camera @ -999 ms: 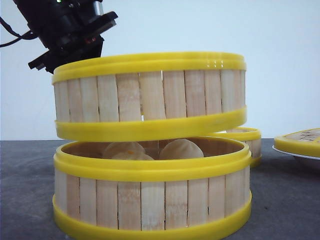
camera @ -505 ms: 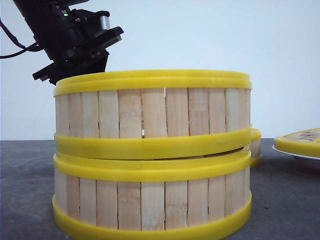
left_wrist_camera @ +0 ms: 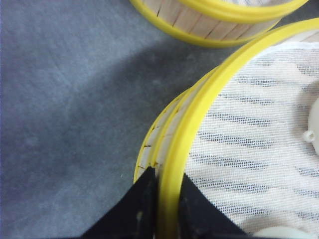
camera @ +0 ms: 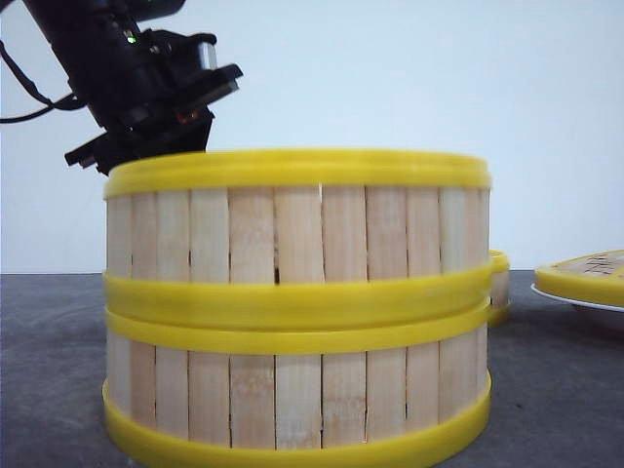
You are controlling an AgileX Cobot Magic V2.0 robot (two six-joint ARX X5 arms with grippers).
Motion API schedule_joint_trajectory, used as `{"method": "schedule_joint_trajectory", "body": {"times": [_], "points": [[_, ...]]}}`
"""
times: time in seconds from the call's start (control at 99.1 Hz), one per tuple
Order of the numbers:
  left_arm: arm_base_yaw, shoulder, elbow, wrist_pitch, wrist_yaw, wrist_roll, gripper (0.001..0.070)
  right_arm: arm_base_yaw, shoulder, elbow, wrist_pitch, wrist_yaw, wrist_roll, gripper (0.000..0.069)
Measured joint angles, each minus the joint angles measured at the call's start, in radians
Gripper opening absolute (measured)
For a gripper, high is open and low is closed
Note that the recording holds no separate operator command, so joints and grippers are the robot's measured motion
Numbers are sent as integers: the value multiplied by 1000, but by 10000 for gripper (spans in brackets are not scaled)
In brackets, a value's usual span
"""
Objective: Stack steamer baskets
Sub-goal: 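Lift the basket with the left gripper and lower it onto the front basket, then open the left gripper and withdraw it upward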
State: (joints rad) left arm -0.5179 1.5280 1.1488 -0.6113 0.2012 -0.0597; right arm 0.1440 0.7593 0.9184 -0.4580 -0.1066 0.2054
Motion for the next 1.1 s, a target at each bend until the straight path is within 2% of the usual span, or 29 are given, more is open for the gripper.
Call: {"method": "schedule_joint_trajectory", "body": {"times": [0.333,0.394,0.505,0.606,0.818,0.969,1.1], "points": [[-2,5,0,11,3,-2,33,0,0,0,-6,0,0,545],[-3,8,0,16,11,-12,94,0,0,0,-6,0,0,545],[-6,12,0,18,13,-19,276,0,0,0,-16,-2,0,545],[-6,12,0,19,13,-23,329,0,0,0,-30,-2,0,545],[6,-21,0,41,13,-23,346,0,31,0,-18,-53,4,545],[36,-193,-2,101,1,-23,346,0,116,0,1,-80,13,545],[65,-357,0,136,-51,-22,346,0,226,12,13,-81,18,533]]}}
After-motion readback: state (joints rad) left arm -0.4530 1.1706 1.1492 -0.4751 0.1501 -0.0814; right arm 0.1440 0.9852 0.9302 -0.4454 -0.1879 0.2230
